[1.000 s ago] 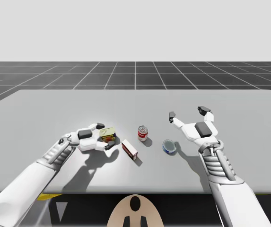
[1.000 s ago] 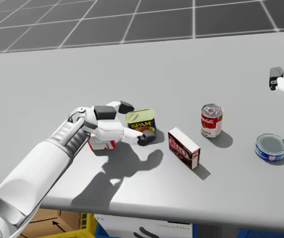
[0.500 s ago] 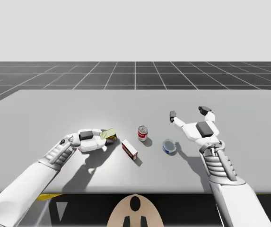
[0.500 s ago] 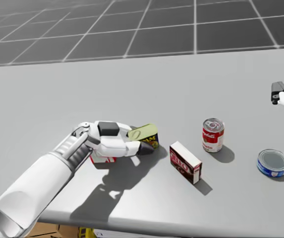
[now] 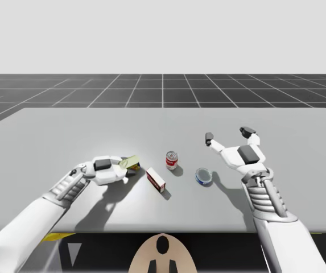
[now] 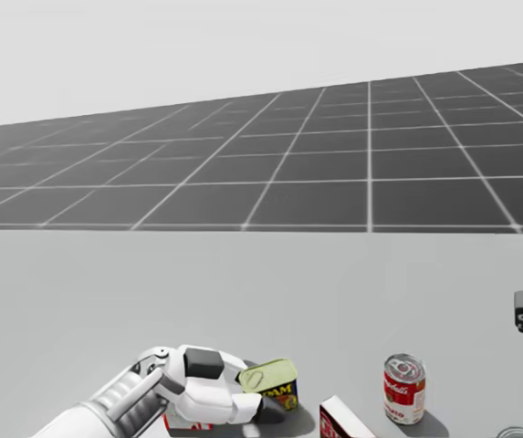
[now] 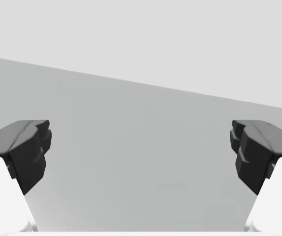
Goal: Lift the meat can off the table.
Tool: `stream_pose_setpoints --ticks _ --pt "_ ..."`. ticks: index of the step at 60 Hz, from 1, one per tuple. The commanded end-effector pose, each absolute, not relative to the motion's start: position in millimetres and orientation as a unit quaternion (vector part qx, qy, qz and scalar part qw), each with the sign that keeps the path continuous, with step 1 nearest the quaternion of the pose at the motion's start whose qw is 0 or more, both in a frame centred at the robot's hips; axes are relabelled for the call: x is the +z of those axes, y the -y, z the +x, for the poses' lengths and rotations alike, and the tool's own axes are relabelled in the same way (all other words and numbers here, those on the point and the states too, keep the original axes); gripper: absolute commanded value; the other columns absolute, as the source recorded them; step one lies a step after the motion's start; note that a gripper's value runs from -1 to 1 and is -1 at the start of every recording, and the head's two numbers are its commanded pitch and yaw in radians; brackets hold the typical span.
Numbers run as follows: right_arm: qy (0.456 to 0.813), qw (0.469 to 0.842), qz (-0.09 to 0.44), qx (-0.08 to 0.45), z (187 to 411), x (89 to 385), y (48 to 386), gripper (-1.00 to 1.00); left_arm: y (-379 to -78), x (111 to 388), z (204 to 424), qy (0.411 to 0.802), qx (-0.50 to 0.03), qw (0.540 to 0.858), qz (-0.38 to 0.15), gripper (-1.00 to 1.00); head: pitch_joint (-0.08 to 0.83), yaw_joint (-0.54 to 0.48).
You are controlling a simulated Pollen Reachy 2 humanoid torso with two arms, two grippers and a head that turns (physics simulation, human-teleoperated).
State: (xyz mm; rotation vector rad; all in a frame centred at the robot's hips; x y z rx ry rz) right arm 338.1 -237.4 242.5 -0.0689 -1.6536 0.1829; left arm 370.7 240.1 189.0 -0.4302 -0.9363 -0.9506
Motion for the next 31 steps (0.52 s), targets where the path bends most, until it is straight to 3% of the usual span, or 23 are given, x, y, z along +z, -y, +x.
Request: stream_pose_setpoints --ticks 1,9,31 --pt "0.733 0.676 -0.019 0.078 338.2 243.8 239.2 -1.0 -243.6 230.7 371.9 0.462 -0.444 0.744 -0.19 1.0 0.263 0.26" --pt "0.735 0.673 -0.022 0.078 337.8 245.1 240.8 -1.0 -250.6 267.5 370.6 0.5 -0.435 0.728 -0.177 1.0 0.263 0.26" --pt "0.718 0.689 0.017 0.097 337.0 243.4 249.7 -1.0 -254.0 392.2 357.1 0.656 -0.377 0.644 -0.112 1.0 0.269 0.26"
